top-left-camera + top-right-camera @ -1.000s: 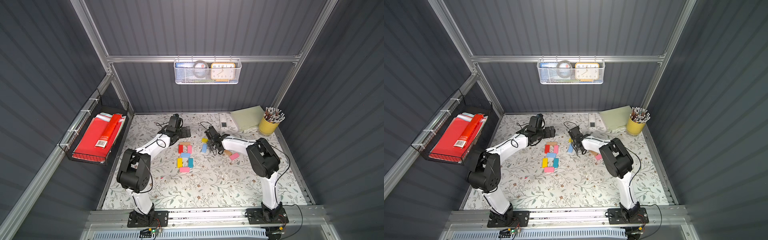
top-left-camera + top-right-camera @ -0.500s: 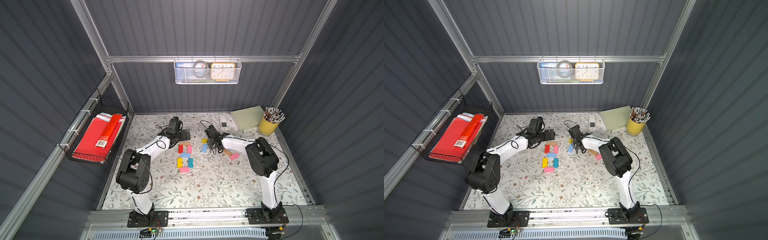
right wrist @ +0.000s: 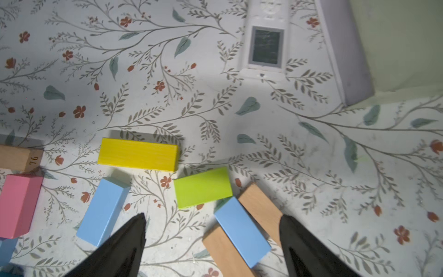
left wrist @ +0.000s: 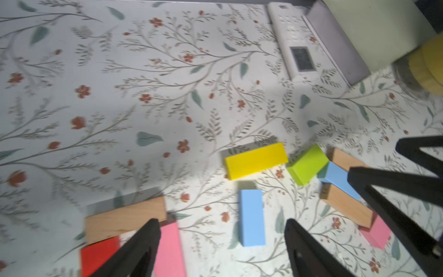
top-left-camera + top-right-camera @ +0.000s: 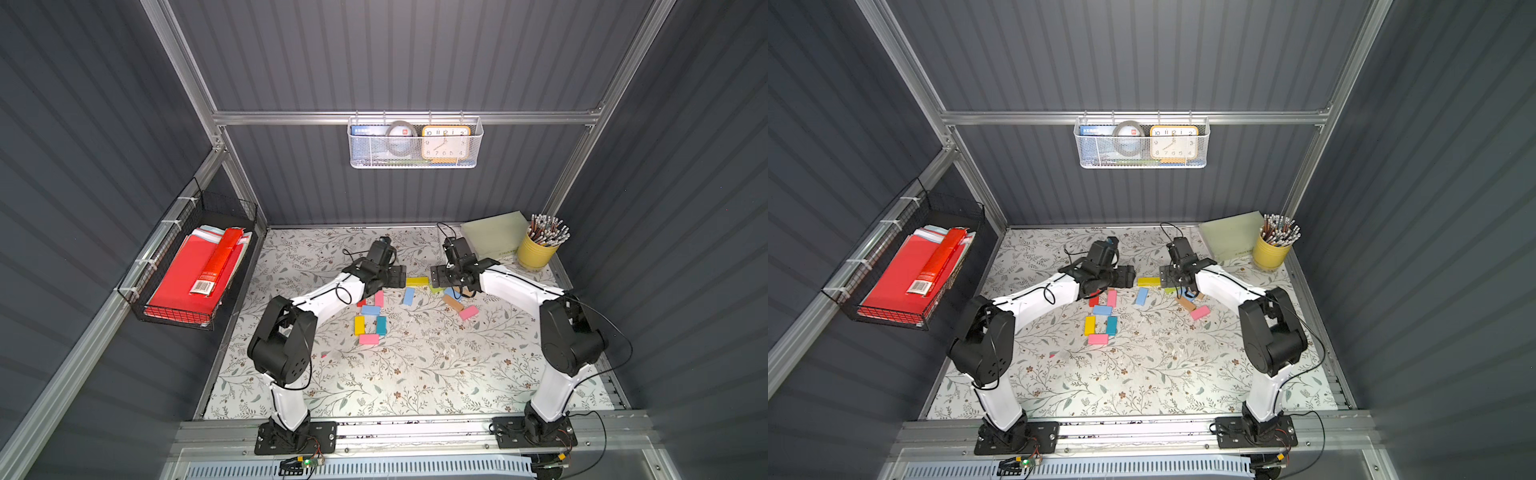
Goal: Assemble the number 8 with building blocks
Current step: Adjust the building block at the center of the board, then assemble the building block at the center of the board.
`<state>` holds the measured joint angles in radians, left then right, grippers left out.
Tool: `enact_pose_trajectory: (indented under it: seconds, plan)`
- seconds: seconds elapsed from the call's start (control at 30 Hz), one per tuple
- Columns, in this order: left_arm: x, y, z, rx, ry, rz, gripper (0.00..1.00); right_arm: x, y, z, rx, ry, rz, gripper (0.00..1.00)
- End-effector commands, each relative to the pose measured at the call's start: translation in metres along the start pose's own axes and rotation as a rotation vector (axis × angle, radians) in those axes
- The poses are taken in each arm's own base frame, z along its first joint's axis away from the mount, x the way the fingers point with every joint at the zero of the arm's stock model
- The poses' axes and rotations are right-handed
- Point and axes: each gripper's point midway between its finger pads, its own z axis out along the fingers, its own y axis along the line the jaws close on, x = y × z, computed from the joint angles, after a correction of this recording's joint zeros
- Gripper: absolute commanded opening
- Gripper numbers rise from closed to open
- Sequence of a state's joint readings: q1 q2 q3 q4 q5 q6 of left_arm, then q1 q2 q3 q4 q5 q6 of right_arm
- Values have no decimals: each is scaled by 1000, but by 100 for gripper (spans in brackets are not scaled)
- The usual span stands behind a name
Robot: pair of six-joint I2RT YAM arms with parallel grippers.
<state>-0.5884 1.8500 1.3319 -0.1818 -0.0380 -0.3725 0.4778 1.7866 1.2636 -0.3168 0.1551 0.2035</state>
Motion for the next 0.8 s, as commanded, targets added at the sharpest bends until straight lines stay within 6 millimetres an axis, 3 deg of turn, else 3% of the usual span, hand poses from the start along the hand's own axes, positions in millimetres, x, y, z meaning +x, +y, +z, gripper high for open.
enact_pose_trajectory:
  seconds: [0.0, 0.17, 0.4, 0.77]
  plan:
    - [11, -1, 12, -14, 47, -3, 75, 14, -12, -5, -12, 31, 43, 91]
    - [19, -13, 20, -22, 64, 2, 72, 22, -27, -13, -12, 28, 76, 91]
    - [42, -20, 35, -63, 112, 17, 69, 31, -28, -14, -25, 39, 89, 91]
    - [58, -28, 51, -89, 137, 24, 63, 38, -29, -15, -31, 39, 92, 91]
